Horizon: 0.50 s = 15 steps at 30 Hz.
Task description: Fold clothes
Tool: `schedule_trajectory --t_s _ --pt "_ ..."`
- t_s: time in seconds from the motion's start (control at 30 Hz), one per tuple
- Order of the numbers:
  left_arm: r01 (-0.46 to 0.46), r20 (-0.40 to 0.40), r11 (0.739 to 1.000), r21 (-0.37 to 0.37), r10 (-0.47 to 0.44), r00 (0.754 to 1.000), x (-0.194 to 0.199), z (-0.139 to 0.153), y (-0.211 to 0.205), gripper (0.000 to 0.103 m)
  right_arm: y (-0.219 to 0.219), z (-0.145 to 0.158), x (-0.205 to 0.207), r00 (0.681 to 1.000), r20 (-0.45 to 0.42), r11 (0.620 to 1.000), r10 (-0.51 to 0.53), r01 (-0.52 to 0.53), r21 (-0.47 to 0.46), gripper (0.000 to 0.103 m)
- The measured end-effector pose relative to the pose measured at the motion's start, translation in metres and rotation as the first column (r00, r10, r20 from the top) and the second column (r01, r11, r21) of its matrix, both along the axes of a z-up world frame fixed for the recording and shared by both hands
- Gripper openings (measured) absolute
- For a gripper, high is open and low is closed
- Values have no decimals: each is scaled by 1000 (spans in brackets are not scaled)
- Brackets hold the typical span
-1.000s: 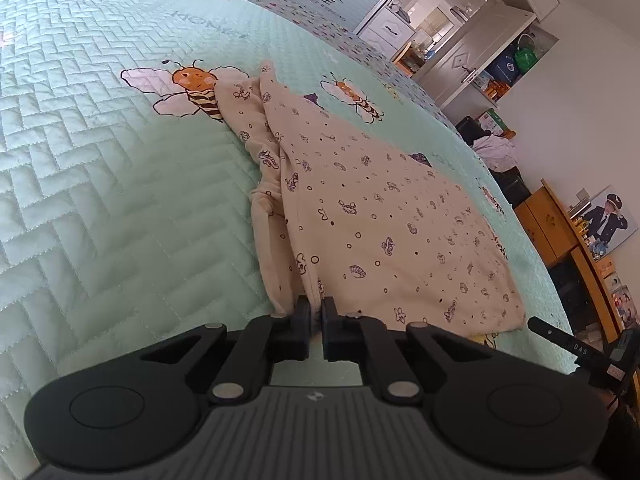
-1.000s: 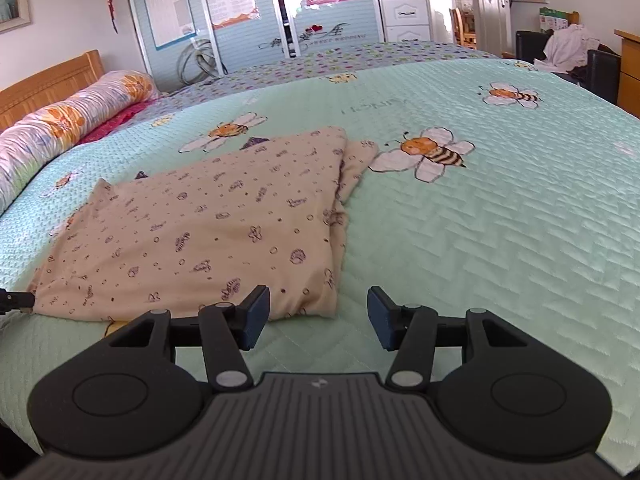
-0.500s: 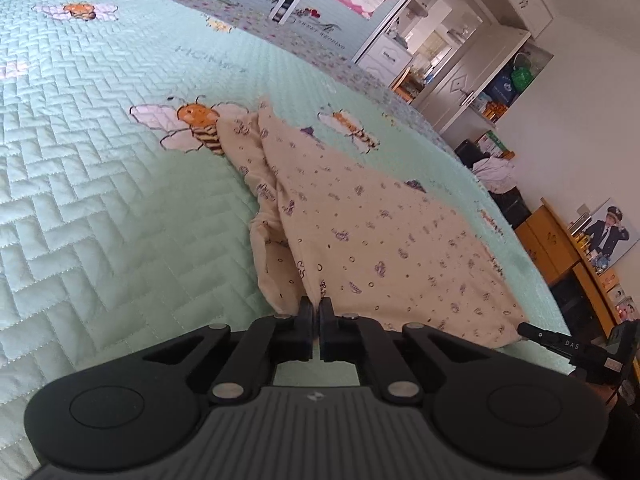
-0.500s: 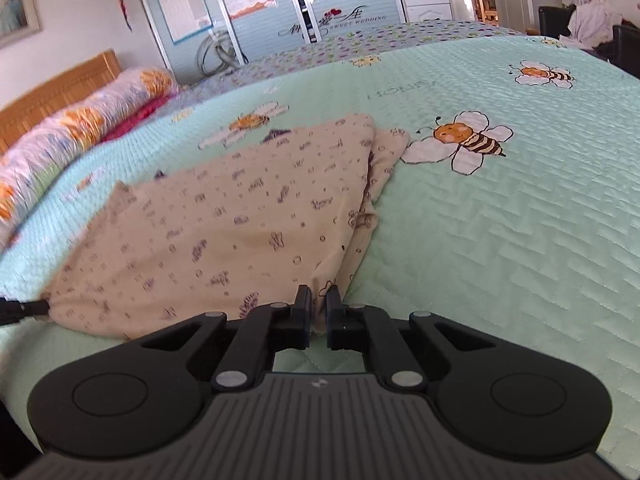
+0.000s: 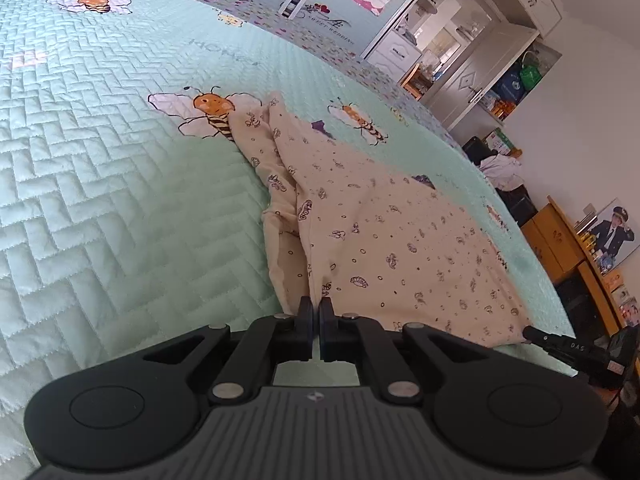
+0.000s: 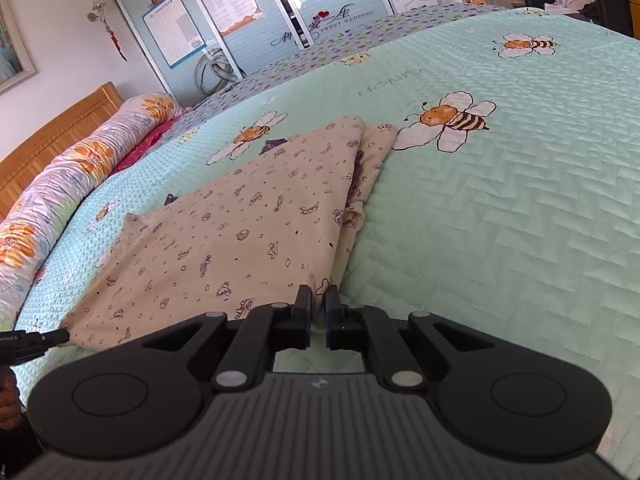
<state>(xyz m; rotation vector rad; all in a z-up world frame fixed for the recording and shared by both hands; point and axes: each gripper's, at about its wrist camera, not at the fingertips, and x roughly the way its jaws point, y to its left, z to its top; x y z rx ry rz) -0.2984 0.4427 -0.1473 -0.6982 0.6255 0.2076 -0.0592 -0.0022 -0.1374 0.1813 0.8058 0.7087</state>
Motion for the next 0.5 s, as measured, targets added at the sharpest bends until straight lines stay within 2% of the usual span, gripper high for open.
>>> schedule_trajectory --t_s 0.07,0.1,0.13,0.17,0.2,0.23,0.4,0.5 --pt "-7 -7 1000 1 7 1000 0 -1 -2 3 -3 -2 2 1000 -18 1000 -19 19 4 20" --pt "-12 -5 1000 0 12 1000 -1 0 -3 3 -4 -2 1 1000 -18 1000 -21 22 6 21" --pt "-16 -4 1000 -1 16 1000 -2 0 -4 3 -5 -2 1 1000 -14 1000 -20 20 8 29" --pt "-19 -7 1000 1 19 1000 -3 0 -5 8 -6 -1 0 1000 -10 1000 -18 18 9 42" --pt "-19 -16 1000 4 19 1000 -3 -1 -6 13 -6 -1 -1 1000 -5 1000 -17 17 10 49" --pt "-23 -21 1000 4 23 1000 -3 -2 -6 23 -7 0 -2 1000 -1 1000 -15 15 12 57" --pt "-59 -24 998 0 59 998 -3 0 -7 26 3 -9 1 1000 -26 1000 2 -2 13 58" --pt "-93 -3 995 24 93 996 -15 9 -10 39 5 -7 -1 1000 -25 1000 12 -12 13 58"
